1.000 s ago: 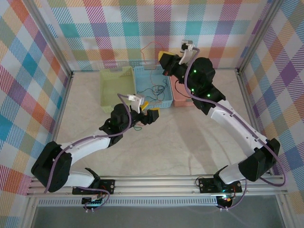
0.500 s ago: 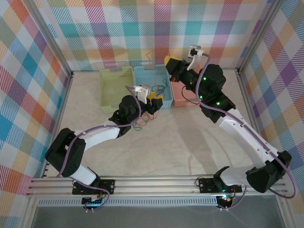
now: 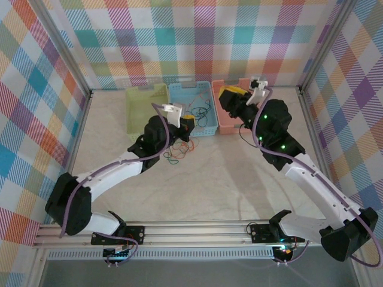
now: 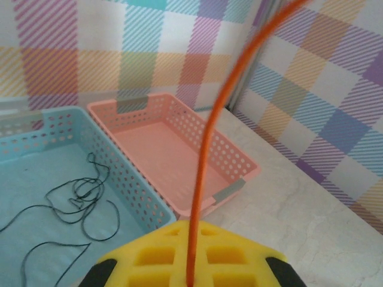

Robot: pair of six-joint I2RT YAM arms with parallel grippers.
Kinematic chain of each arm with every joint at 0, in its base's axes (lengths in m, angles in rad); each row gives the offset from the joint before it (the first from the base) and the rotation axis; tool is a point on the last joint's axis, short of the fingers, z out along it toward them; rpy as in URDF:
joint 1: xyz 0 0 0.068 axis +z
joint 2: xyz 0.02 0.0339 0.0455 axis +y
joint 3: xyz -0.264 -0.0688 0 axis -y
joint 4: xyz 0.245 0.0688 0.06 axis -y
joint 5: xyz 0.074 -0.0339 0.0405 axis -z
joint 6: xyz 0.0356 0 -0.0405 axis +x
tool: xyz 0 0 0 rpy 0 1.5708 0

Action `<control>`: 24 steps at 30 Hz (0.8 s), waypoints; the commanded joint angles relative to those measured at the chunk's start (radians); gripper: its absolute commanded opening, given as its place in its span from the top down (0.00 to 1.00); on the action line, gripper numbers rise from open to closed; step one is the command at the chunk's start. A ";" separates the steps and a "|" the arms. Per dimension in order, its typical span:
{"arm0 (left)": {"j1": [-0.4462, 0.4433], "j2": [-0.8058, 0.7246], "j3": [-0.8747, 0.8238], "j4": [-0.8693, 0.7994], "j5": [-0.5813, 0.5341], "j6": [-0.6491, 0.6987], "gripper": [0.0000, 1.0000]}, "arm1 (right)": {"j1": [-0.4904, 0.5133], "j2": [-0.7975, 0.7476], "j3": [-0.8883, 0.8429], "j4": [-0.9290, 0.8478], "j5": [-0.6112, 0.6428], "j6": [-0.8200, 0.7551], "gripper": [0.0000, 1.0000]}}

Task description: Untangle the cables

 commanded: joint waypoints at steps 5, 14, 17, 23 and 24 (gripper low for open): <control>0.027 -0.137 0.337 -0.534 -0.222 0.019 1.00 | -0.022 -0.067 -0.317 0.064 0.211 -0.164 0.32; 0.142 0.031 0.798 -0.853 -0.234 0.012 1.00 | -0.022 0.041 -0.444 0.024 0.048 -0.241 0.34; 0.174 0.090 0.898 -0.873 -0.234 0.014 1.00 | -0.022 0.091 -0.476 0.067 0.020 -0.206 0.35; 0.247 0.221 1.090 -0.918 -0.226 0.008 1.00 | -0.021 0.212 -0.513 0.177 0.020 -0.178 0.39; 0.257 0.240 1.118 -0.926 -0.226 0.008 1.00 | -0.022 0.232 -0.512 0.183 0.021 -0.171 0.39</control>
